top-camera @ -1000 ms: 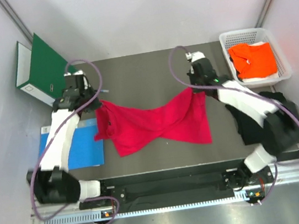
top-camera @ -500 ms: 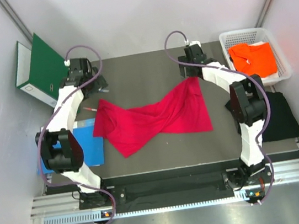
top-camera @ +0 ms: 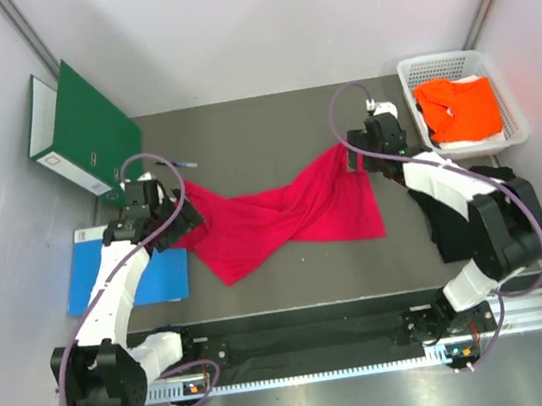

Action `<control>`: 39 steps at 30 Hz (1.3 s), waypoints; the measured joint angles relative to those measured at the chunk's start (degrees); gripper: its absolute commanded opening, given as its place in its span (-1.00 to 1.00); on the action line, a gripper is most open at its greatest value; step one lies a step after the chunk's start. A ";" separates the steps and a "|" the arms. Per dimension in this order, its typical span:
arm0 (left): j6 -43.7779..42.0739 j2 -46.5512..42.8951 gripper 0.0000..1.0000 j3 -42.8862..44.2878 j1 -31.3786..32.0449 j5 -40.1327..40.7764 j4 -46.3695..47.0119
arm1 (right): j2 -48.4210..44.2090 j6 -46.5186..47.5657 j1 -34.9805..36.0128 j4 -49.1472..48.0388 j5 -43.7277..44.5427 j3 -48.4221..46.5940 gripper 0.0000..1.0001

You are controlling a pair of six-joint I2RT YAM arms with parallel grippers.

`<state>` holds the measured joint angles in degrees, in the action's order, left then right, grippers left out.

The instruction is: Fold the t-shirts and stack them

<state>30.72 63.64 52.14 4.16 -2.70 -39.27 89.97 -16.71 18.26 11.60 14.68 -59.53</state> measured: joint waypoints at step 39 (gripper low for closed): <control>8.35 12.33 -1.00 16.68 17.38 9.01 -3.34 | -7.50 -4.61 -2.49 -2.84 -11.56 6.25 0.82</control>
<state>39.07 75.96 68.82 21.54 6.31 -42.61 82.48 -21.32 15.77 8.75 3.11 -53.28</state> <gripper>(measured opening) 0.023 0.925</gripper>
